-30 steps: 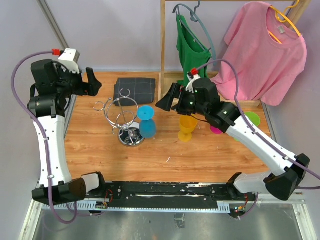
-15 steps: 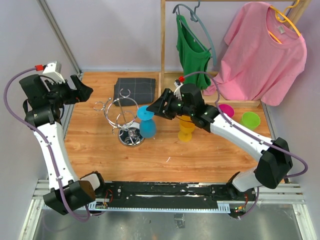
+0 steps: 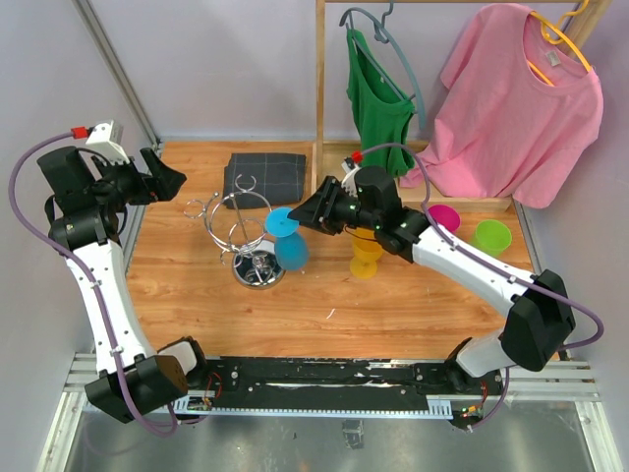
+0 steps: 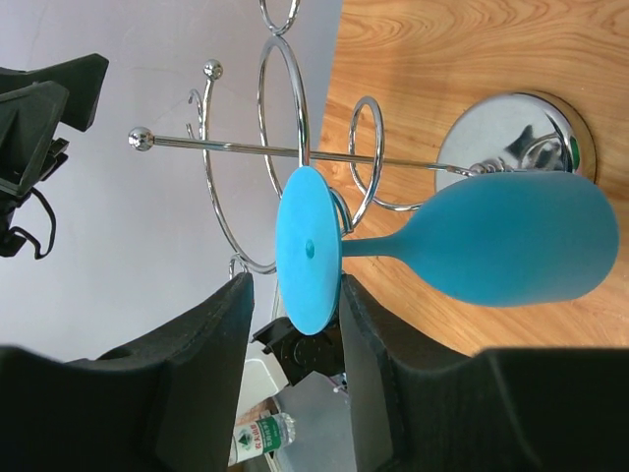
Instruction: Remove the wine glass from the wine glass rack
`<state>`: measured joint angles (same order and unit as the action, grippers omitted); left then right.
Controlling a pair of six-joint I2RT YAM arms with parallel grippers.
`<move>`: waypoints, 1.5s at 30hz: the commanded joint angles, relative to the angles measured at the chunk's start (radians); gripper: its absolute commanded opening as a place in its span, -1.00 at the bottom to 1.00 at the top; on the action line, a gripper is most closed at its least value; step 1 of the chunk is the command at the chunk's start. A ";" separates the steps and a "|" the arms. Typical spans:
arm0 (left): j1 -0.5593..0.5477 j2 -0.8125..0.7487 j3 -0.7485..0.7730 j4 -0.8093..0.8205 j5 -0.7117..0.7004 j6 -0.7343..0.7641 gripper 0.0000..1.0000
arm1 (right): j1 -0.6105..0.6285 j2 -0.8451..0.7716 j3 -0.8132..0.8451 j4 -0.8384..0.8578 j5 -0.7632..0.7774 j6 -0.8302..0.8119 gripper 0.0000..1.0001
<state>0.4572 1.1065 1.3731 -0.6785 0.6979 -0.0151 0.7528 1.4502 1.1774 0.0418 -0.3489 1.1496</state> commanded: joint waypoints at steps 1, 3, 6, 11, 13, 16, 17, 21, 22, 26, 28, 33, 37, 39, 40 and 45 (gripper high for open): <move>0.010 0.004 0.017 0.012 0.031 0.013 0.88 | 0.011 -0.014 -0.026 0.038 -0.014 0.011 -0.18; 0.009 0.004 0.018 0.012 0.035 0.015 0.88 | 0.011 -0.016 -0.034 0.046 -0.016 0.017 -0.21; 0.009 0.004 0.022 0.006 0.039 0.017 0.88 | 0.010 -0.017 -0.044 0.061 -0.018 0.022 -0.24; 0.010 0.004 0.028 -0.004 0.045 0.024 0.87 | 0.011 -0.016 -0.050 0.068 -0.024 0.025 -0.35; 0.010 0.004 0.030 -0.006 0.047 0.027 0.88 | 0.011 -0.017 -0.057 0.079 -0.024 0.031 -0.41; 0.010 0.004 0.032 -0.012 0.051 0.033 0.87 | 0.011 -0.023 -0.063 0.088 -0.022 0.035 -0.54; 0.009 0.004 0.033 -0.014 0.051 0.037 0.87 | 0.011 -0.025 -0.065 0.089 -0.021 0.035 -0.57; 0.010 0.003 0.031 -0.018 0.058 0.038 0.87 | 0.010 -0.028 -0.071 0.094 -0.022 0.034 -0.62; 0.009 0.004 0.030 -0.018 0.061 0.038 0.87 | 0.011 -0.027 -0.073 0.098 -0.024 0.036 -0.62; 0.010 0.005 0.032 -0.018 0.069 0.034 0.86 | 0.012 -0.019 -0.080 0.126 -0.032 0.048 -0.63; 0.009 0.006 0.033 -0.018 0.071 0.037 0.86 | 0.010 -0.011 -0.081 0.138 -0.037 0.053 -0.68; 0.010 0.011 0.035 -0.018 0.077 0.041 0.86 | 0.011 0.009 -0.078 0.174 -0.051 0.067 -0.70; 0.009 0.019 0.038 -0.018 0.084 0.041 0.86 | 0.011 0.025 -0.068 0.182 -0.060 0.071 -0.70; 0.009 0.024 0.040 -0.016 0.084 0.043 0.86 | 0.010 0.032 -0.063 0.180 -0.064 0.070 -0.69; 0.010 0.027 0.041 -0.016 0.086 0.044 0.86 | 0.010 0.035 -0.061 0.178 -0.066 0.070 -0.69; 0.009 0.031 0.041 -0.013 0.090 0.045 0.85 | 0.010 0.048 -0.059 0.175 -0.070 0.071 -0.66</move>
<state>0.4572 1.1324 1.3861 -0.6952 0.7624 0.0196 0.7528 1.4883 1.1057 0.1871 -0.4011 1.2129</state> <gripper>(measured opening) 0.927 0.165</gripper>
